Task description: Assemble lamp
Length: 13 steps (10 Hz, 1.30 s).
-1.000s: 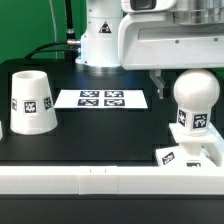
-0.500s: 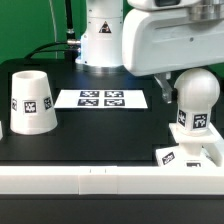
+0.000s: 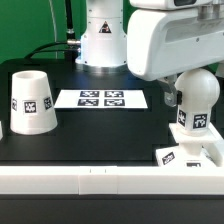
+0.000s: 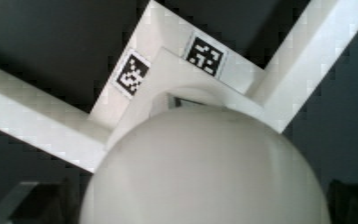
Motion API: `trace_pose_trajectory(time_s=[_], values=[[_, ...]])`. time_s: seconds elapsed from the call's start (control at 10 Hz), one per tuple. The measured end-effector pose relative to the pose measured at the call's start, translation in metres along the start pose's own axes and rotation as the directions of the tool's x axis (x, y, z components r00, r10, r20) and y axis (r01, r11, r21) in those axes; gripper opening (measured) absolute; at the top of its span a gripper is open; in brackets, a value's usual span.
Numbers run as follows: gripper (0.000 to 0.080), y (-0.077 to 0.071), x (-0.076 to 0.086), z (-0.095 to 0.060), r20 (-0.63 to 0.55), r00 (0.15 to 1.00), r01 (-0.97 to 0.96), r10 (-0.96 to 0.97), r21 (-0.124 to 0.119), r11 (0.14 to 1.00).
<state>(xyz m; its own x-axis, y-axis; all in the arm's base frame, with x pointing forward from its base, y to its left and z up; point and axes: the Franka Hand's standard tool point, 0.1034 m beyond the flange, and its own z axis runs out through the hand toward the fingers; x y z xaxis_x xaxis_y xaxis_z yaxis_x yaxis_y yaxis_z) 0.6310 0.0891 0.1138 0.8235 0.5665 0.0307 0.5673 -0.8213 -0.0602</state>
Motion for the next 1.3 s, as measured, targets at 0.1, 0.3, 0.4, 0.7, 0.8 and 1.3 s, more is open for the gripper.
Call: trace_pose_trajectory(time_s=[0.1,0.3,0.4,0.7,0.8,1.3], values=[[0.0699,0.0,0.0,0.0,0.001,0.997,0.071,-0.071,-0.001,0.997],[0.0699,-0.004,0.003,0.001,0.003,0.965,0.261,-0.261,-0.019,0.965],[0.0699,-0.003,0.005,0.0,0.002,0.928,0.371,-0.372,-0.041,0.928],[0.0699,0.001,0.005,0.003,0.044,0.724,0.69,-0.689,-0.063,0.721],[0.0699,0.002,0.004,0.004,0.067,0.64,0.769,-0.766,-0.06,0.637],[0.0699,0.005,0.005,0.004,0.163,0.293,0.956,-0.942,-0.027,0.293]])
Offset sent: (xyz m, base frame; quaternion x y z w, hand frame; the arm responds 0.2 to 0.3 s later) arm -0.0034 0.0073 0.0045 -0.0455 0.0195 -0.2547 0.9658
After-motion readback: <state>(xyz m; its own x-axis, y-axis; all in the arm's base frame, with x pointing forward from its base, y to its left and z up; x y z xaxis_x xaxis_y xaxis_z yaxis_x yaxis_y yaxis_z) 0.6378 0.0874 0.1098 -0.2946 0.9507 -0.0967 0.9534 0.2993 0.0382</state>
